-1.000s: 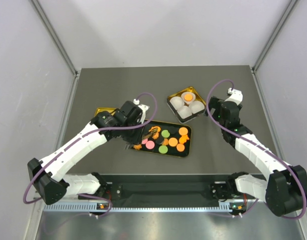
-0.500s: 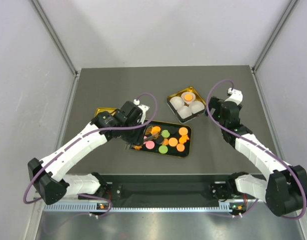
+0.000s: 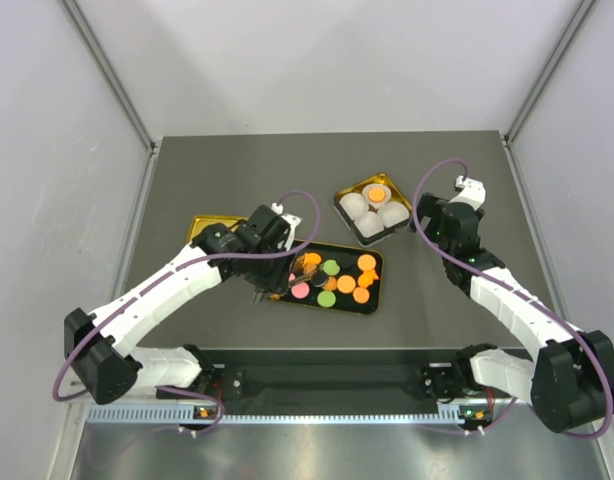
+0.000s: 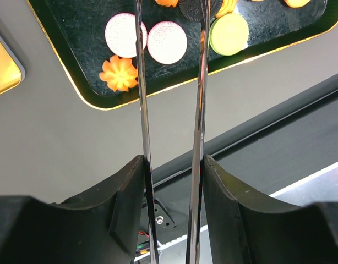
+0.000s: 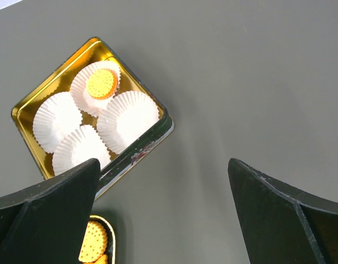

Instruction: Pack the cookies

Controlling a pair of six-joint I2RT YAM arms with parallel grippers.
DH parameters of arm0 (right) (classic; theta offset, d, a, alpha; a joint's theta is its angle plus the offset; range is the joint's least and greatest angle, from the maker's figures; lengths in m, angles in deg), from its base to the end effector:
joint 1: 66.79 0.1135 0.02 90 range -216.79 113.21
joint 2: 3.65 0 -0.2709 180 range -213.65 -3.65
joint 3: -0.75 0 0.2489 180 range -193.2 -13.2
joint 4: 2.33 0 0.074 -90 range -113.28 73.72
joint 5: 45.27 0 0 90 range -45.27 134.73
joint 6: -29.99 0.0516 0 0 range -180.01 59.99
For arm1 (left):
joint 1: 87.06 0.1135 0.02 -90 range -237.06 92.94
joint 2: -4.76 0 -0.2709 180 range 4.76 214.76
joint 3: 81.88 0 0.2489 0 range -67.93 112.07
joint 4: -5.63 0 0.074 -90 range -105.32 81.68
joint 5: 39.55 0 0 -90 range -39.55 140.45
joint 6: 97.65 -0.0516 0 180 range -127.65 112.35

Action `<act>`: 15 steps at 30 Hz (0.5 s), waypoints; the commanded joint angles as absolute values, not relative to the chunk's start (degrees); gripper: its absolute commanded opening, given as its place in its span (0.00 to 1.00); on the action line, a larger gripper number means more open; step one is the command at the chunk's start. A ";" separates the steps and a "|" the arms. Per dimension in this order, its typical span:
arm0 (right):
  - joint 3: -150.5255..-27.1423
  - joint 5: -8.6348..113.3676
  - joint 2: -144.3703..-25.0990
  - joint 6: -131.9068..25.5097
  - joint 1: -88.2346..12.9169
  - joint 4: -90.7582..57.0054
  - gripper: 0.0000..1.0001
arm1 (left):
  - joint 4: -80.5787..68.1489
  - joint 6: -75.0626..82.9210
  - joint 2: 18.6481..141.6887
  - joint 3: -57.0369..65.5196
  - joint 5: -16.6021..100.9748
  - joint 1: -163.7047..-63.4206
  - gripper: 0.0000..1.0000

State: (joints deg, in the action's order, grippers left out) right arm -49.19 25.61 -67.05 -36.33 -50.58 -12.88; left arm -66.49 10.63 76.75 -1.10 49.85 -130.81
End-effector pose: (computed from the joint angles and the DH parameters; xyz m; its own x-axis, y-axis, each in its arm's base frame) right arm 0.2476 0.0544 0.2478 -0.3484 0.2939 -0.8901 0.1785 0.9530 0.2448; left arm 0.1720 -0.1654 0.2969 -0.8309 0.3612 -0.4233 0.4573 0.8766 -0.1497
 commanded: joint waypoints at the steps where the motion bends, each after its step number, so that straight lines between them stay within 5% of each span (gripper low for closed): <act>1: -49.85 26.18 -66.85 -35.93 -51.32 -10.83 1.00 | -63.43 11.16 76.66 -2.01 49.92 -130.57 0.49; 15: -49.85 26.18 -66.76 -35.84 -51.23 -10.74 1.00 | -63.87 11.16 76.13 -3.41 52.74 -129.43 0.48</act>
